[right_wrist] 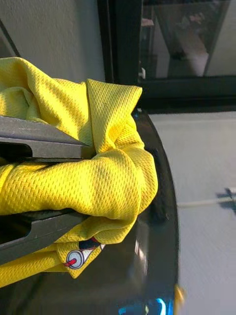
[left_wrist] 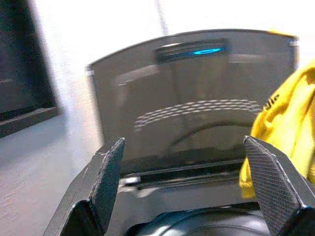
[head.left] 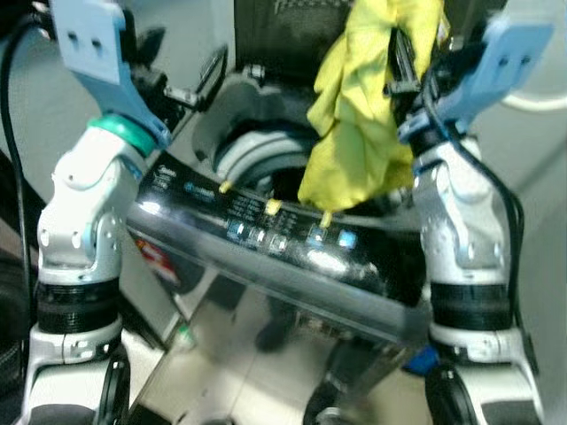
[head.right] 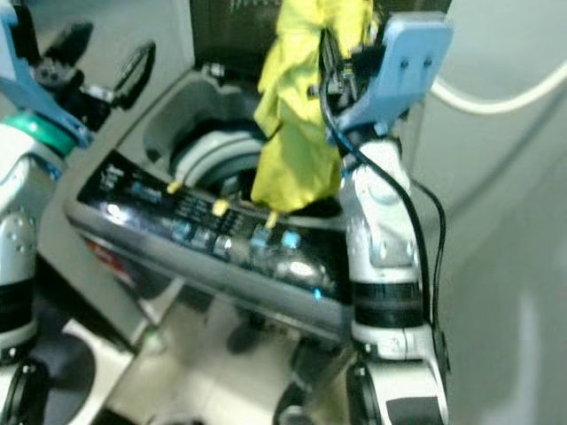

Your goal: Clothes washing

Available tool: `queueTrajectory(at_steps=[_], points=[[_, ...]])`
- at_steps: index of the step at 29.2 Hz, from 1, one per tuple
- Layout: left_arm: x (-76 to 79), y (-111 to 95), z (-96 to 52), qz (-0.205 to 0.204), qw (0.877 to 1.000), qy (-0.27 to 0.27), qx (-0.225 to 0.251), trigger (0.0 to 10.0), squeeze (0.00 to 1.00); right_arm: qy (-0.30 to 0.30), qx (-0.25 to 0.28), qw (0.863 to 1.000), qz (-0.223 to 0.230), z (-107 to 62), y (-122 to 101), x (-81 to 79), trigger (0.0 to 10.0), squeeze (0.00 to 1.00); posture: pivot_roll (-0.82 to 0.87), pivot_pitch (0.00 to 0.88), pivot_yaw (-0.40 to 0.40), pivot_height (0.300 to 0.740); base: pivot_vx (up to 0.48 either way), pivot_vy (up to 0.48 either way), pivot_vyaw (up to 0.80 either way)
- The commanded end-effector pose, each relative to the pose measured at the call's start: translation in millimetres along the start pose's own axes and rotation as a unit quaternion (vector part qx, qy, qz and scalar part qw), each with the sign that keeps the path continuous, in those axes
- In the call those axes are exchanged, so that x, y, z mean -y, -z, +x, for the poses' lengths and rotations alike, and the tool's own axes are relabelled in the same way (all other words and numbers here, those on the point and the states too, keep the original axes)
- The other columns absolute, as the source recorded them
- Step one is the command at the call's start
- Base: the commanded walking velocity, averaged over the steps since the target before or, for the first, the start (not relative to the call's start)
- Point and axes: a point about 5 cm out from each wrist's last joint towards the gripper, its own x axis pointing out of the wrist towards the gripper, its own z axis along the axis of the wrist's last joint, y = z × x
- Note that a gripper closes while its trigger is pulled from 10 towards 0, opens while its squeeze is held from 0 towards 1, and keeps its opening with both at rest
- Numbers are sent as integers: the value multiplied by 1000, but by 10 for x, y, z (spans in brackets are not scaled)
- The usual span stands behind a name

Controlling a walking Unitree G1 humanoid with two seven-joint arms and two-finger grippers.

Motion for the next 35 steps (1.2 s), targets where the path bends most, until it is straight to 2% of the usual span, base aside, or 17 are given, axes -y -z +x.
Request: queueTrajectory(at_steps=[1, 2, 3, 4, 5, 7, 11, 13, 14, 15, 28, 33, 35], points=[[51, -32, -10, 19, 999, 43, 2, 10000, 0, -50, 44, 998, 1, 73, -206, -114, 10000, 0, 55, 54, 39, 740, 0, 0, 0], [51, -32, -10, 19, 999, 43, 2, 10000, 0, -50, 44, 998, 1, 73, -206, -114, 10000, 0, 55, 54, 39, 740, 0, 0, 0], [69, -53, -31, 29, 997, 67, 2, 10000, 0, -78, 56, 995, 5, 98, -268, -173, 10000, 0, 55, 54, 39, 740, 0, 0, 0], [69, -53, -31, 29, 997, 67, 2, 10000, 0, -78, 56, 995, 5, 98, -268, -173, 10000, 0, 55, 54, 39, 740, 0, 0, 0], [82, -83, -56, 41, 995, 88, 3, 10000, 0, -108, 68, 992, 7, 124, -334, -241, 10000, 0, 55, 54, 39, 740, 0, 0, 0], [85, -114, -75, 44, 994, 99, 5, 10000, 0, -128, 77, 989, 10, 145, -383, -290, 10000, 0, 63, 57, 37, 740, 0, 0, 0], [54, -115, -82, 32, 996, 78, 5, 10000, 0, -141, 83, 986, 17, 172, -414, -334, 10000, 0, 67, 58, 35, 740, 0, 0, 0], [54, -115, -82, 32, 996, 78, 5, 10000, 0, -141, 83, 986, 17, 172, -414, -334, 10000, 0, 67, 58, 35, 740, 0, 0, 0], [23, -101, -69, 4, 999, 49, 6, 10000, 0, -135, 77, 988, 20, 170, -371, -333, 10000, 0, 67, 62, 33, 740, 0, 480, 0], [12, -99, -64, -5, 999, 40, 7, 10000, 0, -133, 73, 988, 21, 165, -352, -329, 10000, 0, 67, 62, 33, 740, 0, 480, 0], [-11, -108, -62, 5, 999, 36, 11, 10000, 0, -115, 60, 991, 19, 144, -299, -251, 10000, 0, 60, 67, 34, 740, 0, 480, 0], [-27, -101, -61, 12, 1000, 22, 11, 10000, 0, -112, 57, 992, 16, 142, -283, -241, 10000, 0, 60, 67, 34, 740, 0, 59, 0], [-32, -82, -59, 4, 1000, 17, 3, 10000, 0, -112, 57, 992, 17, 141, -281, -243, 10000, 0, 60, 67, 34, 740, 0, 0, 0]])
